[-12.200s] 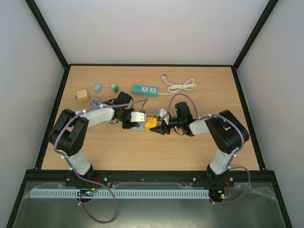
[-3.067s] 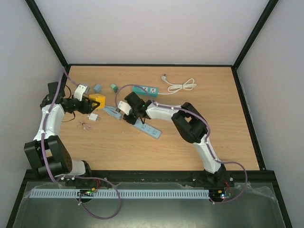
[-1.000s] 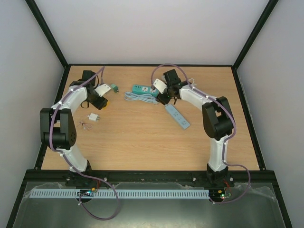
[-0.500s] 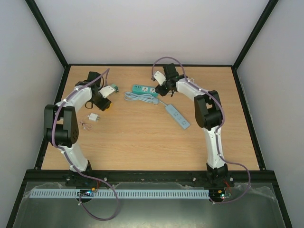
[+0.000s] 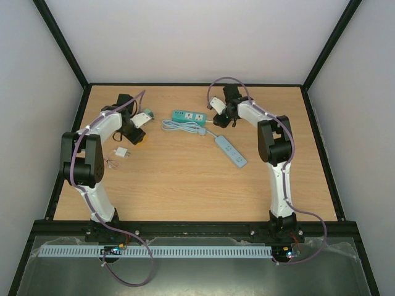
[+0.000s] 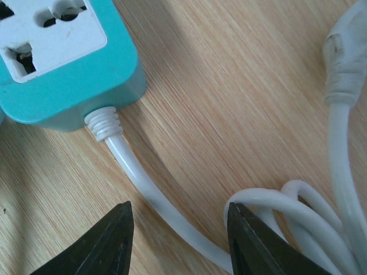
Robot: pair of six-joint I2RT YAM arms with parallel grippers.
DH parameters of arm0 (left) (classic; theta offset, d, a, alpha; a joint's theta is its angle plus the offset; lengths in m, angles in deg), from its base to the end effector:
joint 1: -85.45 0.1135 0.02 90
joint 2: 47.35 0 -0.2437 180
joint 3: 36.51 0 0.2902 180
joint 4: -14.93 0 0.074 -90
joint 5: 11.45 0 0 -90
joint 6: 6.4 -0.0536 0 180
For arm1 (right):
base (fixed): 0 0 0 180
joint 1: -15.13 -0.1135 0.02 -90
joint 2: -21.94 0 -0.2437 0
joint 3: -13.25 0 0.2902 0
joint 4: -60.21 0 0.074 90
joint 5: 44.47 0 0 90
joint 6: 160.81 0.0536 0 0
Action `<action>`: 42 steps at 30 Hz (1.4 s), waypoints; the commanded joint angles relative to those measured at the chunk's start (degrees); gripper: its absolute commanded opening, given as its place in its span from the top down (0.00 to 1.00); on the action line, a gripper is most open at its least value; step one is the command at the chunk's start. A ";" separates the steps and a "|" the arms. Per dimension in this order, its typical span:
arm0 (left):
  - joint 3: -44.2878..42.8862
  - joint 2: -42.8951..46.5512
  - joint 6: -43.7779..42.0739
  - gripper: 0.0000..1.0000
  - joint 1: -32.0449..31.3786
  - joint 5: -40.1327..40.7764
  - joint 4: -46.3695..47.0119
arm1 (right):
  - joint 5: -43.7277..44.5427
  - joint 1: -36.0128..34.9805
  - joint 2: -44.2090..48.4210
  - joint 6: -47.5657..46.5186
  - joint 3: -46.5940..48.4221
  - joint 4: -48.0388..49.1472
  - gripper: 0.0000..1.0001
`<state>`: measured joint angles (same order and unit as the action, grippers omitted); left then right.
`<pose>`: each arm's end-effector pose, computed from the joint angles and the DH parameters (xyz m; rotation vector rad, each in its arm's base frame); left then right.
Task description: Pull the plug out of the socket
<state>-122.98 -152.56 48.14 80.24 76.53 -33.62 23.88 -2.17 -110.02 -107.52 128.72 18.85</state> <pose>0.4061 -0.0389 0.1378 0.9642 2.5736 0.0972 0.4974 0.1756 0.1075 -1.2615 2.1711 0.3508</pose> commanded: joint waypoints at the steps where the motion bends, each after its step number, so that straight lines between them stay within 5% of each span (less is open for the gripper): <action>1: -1.53 -1.35 -0.21 0.63 -0.66 2.42 -0.18 | 1.77 0.32 -1.34 -1.70 -0.50 -2.78 0.56; 19: -1.84 -1.89 -0.83 0.24 -1.20 2.88 -0.93 | 3.88 6.75 -0.12 -4.37 -4.16 -8.74 0.92; 30: -2.25 -0.33 -0.81 0.01 -1.20 1.98 -1.52 | 4.55 14.27 9.62 -7.43 -20.40 -10.42 0.94; 42: -2.82 2.05 0.20 0.00 -1.20 0.23 -0.40 | 0.44 15.90 20.92 -9.25 -38.94 -14.90 0.90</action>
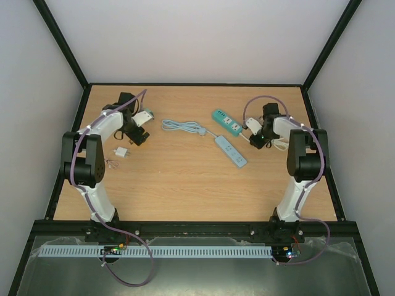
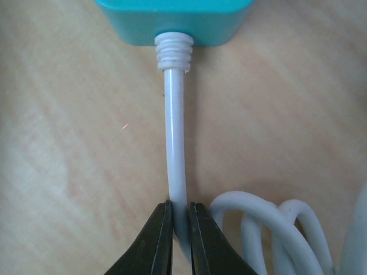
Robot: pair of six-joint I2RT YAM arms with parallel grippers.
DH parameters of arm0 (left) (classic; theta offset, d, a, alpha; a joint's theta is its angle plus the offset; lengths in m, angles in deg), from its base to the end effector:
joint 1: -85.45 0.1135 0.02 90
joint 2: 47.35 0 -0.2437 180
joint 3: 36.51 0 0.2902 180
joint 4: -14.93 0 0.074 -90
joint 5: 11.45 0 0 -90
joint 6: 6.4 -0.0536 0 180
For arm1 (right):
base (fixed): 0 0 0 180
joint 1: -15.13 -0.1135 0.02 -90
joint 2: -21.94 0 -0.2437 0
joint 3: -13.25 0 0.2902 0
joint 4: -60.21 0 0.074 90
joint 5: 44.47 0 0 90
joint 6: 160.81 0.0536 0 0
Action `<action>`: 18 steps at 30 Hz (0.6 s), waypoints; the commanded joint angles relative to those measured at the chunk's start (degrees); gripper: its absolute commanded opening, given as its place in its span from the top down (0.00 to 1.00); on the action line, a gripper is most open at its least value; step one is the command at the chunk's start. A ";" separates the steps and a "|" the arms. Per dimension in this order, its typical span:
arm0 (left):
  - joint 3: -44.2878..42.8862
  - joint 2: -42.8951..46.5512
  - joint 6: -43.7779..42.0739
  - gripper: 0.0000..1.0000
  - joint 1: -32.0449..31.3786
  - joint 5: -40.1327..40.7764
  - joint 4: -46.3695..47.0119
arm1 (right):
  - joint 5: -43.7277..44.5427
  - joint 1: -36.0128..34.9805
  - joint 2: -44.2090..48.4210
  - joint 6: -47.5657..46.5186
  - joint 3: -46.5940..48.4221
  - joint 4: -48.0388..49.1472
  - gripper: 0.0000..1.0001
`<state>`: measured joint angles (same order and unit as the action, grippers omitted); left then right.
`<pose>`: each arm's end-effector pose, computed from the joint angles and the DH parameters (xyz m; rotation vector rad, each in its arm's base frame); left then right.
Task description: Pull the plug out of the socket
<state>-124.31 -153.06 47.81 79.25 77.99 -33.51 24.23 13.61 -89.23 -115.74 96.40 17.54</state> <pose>0.4108 -0.0452 0.1420 0.9832 2.5543 0.1334 0.4045 0.0302 0.0875 -1.1351 2.4280 0.2995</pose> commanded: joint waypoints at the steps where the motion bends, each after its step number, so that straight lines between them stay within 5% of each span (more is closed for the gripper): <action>1: -1.55 2.70 0.47 0.00 -0.22 -1.34 -0.57 | -0.60 0.12 1.21 -1.26 -7.93 -14.39 0.90; 4: -1.51 3.16 0.12 0.00 -0.22 -1.68 -0.62 | -1.90 0.11 3.91 -1.85 -10.49 -16.56 0.83; 11: -1.14 4.00 0.59 0.00 -0.18 -2.49 -0.28 | -4.99 0.11 8.24 -4.15 -6.79 -24.06 0.44; 18: -0.70 5.45 3.17 0.00 0.73 -5.40 0.95 | -8.23 -2.66 7.53 0.37 6.39 -23.49 0.41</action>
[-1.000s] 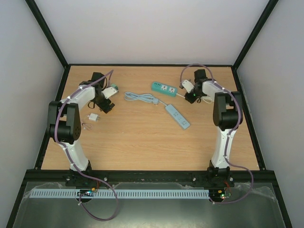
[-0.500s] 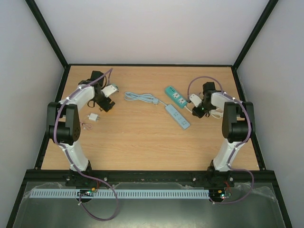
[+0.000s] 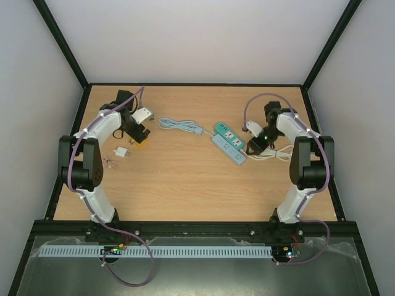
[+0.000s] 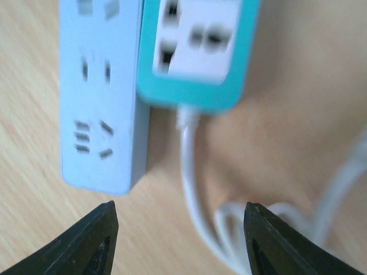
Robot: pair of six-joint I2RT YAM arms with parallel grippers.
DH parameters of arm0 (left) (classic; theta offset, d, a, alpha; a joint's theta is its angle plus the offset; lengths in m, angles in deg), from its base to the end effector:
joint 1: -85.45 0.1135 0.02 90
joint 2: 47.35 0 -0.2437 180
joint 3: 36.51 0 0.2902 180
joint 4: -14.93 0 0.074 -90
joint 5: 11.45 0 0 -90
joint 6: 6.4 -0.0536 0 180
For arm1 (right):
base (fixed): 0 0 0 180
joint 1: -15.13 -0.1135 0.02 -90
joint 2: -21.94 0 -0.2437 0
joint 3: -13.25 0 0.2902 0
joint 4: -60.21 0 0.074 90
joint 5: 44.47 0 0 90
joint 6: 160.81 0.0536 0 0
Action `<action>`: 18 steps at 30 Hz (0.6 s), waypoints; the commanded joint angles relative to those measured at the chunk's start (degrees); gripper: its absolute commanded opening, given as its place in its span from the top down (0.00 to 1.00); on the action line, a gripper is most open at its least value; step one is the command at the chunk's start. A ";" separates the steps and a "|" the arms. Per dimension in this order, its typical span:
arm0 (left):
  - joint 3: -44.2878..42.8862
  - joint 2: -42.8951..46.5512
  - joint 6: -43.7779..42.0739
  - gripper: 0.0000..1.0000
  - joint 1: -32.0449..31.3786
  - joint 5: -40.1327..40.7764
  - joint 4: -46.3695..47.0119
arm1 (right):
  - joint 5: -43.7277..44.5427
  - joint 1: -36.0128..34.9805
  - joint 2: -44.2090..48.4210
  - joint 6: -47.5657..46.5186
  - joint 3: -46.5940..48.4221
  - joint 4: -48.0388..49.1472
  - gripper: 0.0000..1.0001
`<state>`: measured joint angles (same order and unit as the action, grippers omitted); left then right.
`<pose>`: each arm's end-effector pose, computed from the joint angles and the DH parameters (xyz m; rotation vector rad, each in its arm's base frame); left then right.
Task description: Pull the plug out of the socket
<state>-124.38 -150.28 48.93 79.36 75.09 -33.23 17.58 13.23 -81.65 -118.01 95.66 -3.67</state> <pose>0.4095 -0.0469 0.1618 0.9489 2.4990 0.0788 0.3573 0.0370 0.1246 -1.1969 2.5475 0.5996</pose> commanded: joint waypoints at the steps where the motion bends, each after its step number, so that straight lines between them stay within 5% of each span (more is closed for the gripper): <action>1: -0.55 3.06 2.45 0.00 0.82 -3.06 0.82 | -1.32 -3.28 -0.49 3.17 8.56 -1.84 0.41; 18: -0.47 7.95 10.41 0.00 6.16 -15.51 4.08 | -1.00 -26.50 -11.78 14.69 21.37 11.06 0.40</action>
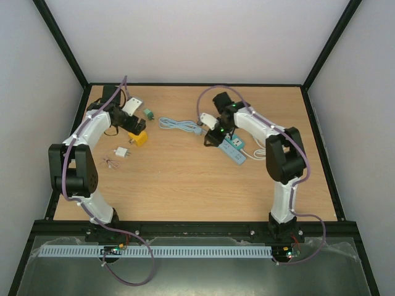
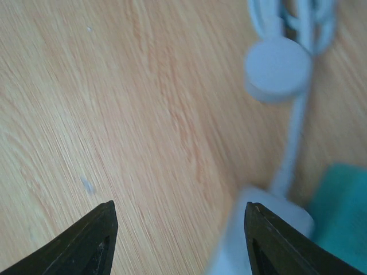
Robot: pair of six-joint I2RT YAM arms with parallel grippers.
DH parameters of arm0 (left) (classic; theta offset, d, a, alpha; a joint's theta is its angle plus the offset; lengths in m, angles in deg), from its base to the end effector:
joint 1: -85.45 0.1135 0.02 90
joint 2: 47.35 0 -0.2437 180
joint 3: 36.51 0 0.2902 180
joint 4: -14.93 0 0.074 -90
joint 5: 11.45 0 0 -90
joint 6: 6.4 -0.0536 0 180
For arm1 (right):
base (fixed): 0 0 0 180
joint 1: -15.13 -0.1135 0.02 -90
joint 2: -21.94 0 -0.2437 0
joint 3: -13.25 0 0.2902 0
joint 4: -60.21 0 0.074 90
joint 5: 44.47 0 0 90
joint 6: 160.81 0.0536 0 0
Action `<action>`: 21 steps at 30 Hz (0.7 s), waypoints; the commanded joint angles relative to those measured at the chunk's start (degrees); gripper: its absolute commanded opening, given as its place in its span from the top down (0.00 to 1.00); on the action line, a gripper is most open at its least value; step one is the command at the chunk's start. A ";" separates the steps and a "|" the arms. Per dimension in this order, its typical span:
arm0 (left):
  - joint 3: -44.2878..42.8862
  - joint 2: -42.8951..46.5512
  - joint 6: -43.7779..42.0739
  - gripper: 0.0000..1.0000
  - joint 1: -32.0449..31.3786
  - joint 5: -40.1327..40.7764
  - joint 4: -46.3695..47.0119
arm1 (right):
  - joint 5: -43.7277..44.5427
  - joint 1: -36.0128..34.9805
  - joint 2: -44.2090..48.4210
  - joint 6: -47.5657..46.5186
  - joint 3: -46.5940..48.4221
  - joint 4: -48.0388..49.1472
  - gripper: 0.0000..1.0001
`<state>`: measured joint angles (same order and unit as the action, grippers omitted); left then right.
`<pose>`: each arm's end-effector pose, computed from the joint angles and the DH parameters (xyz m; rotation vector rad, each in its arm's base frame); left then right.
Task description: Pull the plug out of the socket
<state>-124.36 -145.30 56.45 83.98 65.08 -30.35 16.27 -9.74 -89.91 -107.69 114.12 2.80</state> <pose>0.4106 -0.0230 0.2002 0.7072 2.4003 -0.1147 0.3882 0.2088 0.1721 -1.4720 2.2048 0.6345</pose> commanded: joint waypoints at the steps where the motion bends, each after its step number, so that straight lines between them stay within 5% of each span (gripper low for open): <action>1: -0.27 3.24 3.05 0.00 1.76 -6.00 1.46 | 0.42 -4.47 -4.49 5.66 3.46 6.15 0.40; 21: 2.79 6.45 2.55 0.00 2.02 -5.29 2.50 | 9.24 -7.08 -27.95 23.30 23.80 18.74 0.41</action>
<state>-122.26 -140.95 58.98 85.86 60.11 -28.40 20.23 -18.85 -115.20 -88.87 135.15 18.65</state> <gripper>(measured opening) 0.996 0.597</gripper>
